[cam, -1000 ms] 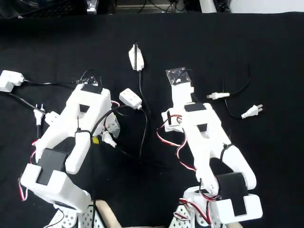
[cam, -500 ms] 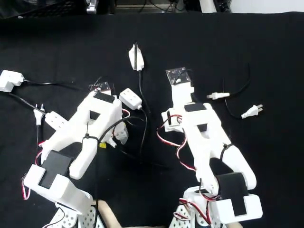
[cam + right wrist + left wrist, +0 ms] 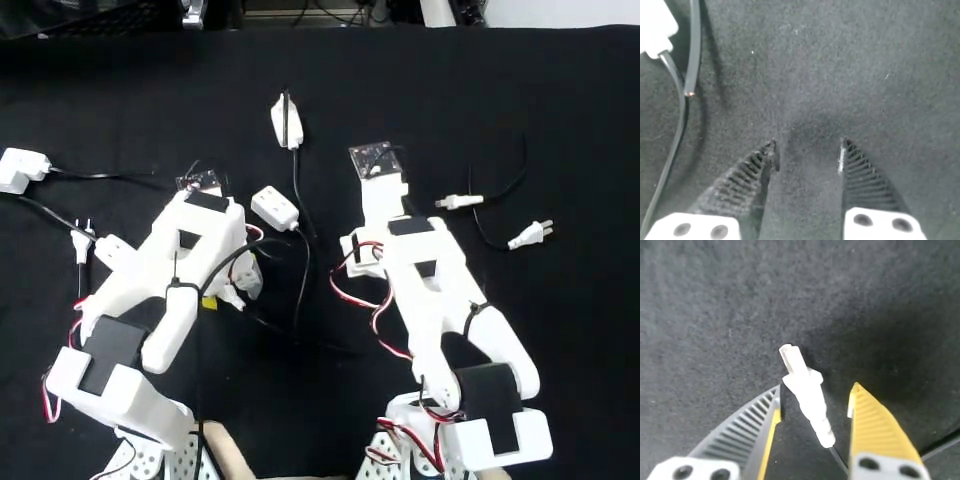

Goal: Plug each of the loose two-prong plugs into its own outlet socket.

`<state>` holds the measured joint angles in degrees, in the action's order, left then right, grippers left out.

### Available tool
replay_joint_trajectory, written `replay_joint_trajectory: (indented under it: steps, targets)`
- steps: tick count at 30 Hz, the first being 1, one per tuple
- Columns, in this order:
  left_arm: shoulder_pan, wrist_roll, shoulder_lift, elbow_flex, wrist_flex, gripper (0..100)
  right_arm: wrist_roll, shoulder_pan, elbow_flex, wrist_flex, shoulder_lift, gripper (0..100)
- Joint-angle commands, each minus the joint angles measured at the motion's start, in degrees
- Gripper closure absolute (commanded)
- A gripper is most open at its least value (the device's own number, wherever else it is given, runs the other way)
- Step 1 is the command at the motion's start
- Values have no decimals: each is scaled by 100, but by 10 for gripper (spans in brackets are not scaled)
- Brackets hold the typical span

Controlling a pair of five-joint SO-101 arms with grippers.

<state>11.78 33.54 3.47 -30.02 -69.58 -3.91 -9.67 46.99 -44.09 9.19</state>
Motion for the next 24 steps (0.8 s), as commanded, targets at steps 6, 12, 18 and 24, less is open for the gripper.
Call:
replay_joint_trajectory:
  steps: [6, 12, 18, 24]
  targets:
    - [-127, -26, -229, 251, 26, 777, -44, -70, -233, 53, 4, 806]
    - [-251, -26, -229, 295, 79, 777, -44, -70, -233, 53, 4, 806]
    - [-207, -18, -229, 338, 62, 858, -44, -70, -233, 53, 4, 807]
    - [-154, 9, -220, 356, 26, 954, -44, -70, -233, 53, 4, 807]
